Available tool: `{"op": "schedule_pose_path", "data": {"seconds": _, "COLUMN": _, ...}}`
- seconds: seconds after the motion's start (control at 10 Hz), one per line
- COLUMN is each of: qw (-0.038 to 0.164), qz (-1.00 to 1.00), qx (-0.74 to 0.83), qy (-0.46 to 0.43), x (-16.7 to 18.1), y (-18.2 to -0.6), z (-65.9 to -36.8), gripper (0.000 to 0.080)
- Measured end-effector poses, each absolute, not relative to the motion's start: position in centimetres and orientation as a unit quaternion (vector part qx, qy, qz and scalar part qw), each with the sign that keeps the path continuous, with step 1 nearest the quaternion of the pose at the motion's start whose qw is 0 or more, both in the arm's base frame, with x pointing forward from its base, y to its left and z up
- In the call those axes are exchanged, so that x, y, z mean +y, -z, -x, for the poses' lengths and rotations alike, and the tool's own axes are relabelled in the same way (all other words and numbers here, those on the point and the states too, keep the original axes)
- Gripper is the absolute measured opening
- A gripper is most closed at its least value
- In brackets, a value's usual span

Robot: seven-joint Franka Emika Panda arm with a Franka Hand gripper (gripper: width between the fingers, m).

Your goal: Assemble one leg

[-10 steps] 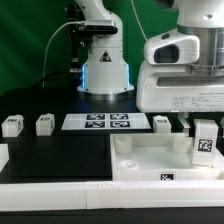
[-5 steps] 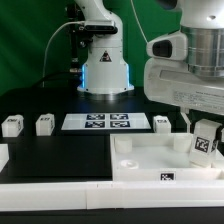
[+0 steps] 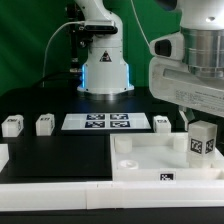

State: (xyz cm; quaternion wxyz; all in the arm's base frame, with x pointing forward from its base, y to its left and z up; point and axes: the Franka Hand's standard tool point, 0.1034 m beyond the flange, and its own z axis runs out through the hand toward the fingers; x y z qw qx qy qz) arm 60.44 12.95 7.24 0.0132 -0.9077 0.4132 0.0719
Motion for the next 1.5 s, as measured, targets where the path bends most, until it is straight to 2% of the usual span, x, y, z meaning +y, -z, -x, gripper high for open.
{"op": "schedule_pose_path", "data": {"seconds": 0.1, "qw": 0.016, "qz": 0.924, "qx": 0.376, "qy": -0.071, "x": 12.9, "y": -7.2, "z": -60.4, "gripper": 0.062}}
{"op": "schedule_pose_path", "data": {"seconds": 0.3, "qw": 0.024, "qz": 0.966, "qx": 0.247, "qy": -0.068, "x": 12.8, "y": -7.2, "z": -60.4, "gripper": 0.0643}}
{"op": "schedule_pose_path", "data": {"seconds": 0.8, "qw": 0.039, "qz": 0.993, "qx": -0.089, "qy": -0.06, "x": 12.0, "y": -7.1, "z": -60.5, "gripper": 0.0649}}
{"op": "schedule_pose_path", "data": {"seconds": 1.1, "qw": 0.046, "qz": 0.971, "qx": -0.229, "qy": -0.054, "x": 11.8, "y": -7.1, "z": -60.5, "gripper": 0.0649}}
{"op": "schedule_pose_path", "data": {"seconds": 1.3, "qw": 0.048, "qz": 0.953, "qx": -0.295, "qy": -0.05, "x": 11.8, "y": -7.1, "z": -60.5, "gripper": 0.0649}}
{"op": "schedule_pose_path", "data": {"seconds": 1.5, "qw": 0.047, "qz": 0.956, "qx": -0.285, "qy": -0.051, "x": 11.8, "y": -7.1, "z": -60.5, "gripper": 0.0649}}
